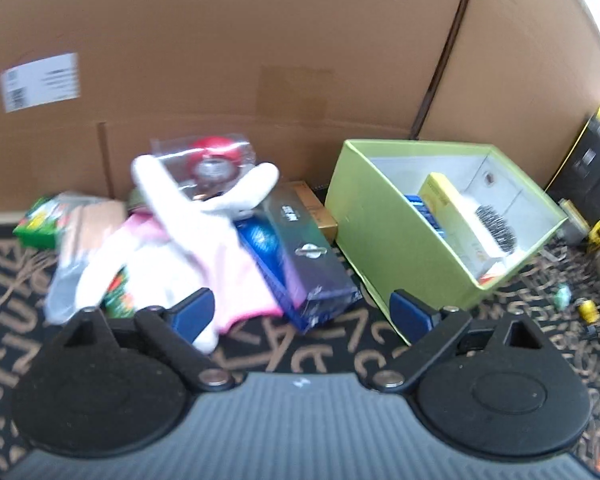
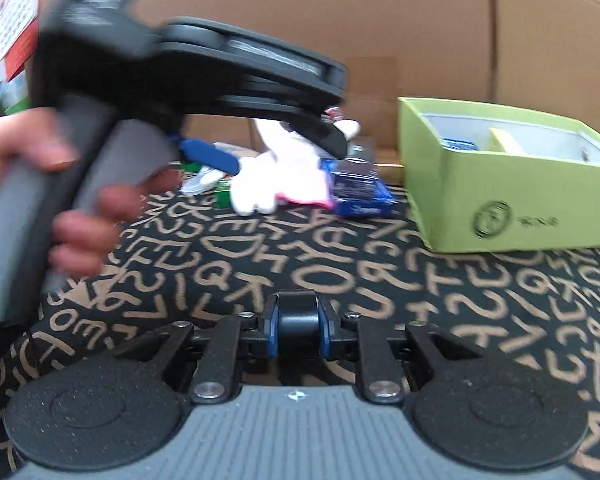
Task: Organize objects
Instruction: 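Grasp the black tape roll with right tool while left tool grasps silver box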
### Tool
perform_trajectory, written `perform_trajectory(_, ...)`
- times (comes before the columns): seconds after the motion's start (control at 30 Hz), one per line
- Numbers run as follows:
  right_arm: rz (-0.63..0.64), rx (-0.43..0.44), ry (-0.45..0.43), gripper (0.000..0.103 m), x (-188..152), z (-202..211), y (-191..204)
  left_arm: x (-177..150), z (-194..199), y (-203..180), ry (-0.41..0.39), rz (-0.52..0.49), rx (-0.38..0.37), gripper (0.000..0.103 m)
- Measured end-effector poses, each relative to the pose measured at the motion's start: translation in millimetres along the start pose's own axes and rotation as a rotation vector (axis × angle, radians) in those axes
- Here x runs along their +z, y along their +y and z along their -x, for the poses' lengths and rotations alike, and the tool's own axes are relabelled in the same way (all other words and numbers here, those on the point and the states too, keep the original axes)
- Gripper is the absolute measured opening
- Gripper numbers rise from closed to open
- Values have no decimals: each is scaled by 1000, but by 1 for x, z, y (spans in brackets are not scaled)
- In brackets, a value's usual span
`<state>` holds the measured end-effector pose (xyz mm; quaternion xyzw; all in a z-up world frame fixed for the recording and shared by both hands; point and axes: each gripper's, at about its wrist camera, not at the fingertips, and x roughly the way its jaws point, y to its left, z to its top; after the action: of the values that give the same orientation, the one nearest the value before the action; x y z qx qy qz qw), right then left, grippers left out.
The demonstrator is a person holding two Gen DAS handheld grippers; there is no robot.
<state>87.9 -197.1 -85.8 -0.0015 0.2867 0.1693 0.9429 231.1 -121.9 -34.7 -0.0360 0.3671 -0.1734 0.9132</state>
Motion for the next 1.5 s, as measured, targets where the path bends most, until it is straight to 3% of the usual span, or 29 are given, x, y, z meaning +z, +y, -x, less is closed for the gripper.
perform_trajectory(0.1,-37,-4,-8,22,-3,9,-11,5,-27,-4,52,25,0,84)
perform_trajectory(0.13,-45,-10,-9,22,-4,11,-15,6,-34,-3,71,32,-2,74)
perform_trajectory(0.17,-49,-18,-12,22,-6,14,-18,6,-40,-1,91,38,-6,58)
perform_trajectory(0.27,-61,-32,-15,22,-8,19,-27,4,-38,5,97,48,-28,42)
perform_trajectory(0.43,-84,-23,-18,22,-8,21,-34,-6,-5,15,99,58,-68,41)
perform_trajectory(0.73,-76,27,14,22,-13,26,-25,-79,80,39,151,1,-55,40)
perform_trajectory(0.83,-57,16,17,23,-16,24,-22,-86,91,43,136,-6,-38,47)
perform_trajectory(0.87,-46,15,20,23,-17,24,-21,-85,93,42,126,-12,-35,59)
perform_trajectory(0.93,-27,26,36,32,-20,24,-19,-83,92,36,94,-34,-18,66)
perform_trajectory(1.1,-4,13,37,43,-24,31,-18,-68,65,20,89,-117,18,66)
perform_trajectory(1.27,-17,-10,26,43,-22,30,-20,-59,40,18,117,-114,37,69)
perform_trajectory(1.3,-18,-10,25,43,-21,29,-20,-58,37,17,120,-117,45,69)
perform_trajectory(1.37,-26,-10,29,43,-21,27,-21,-56,32,15,129,-134,53,48)
perform_trajectory(1.5,-39,-16,33,38,-21,25,-23,-56,32,11,128,-150,63,50)
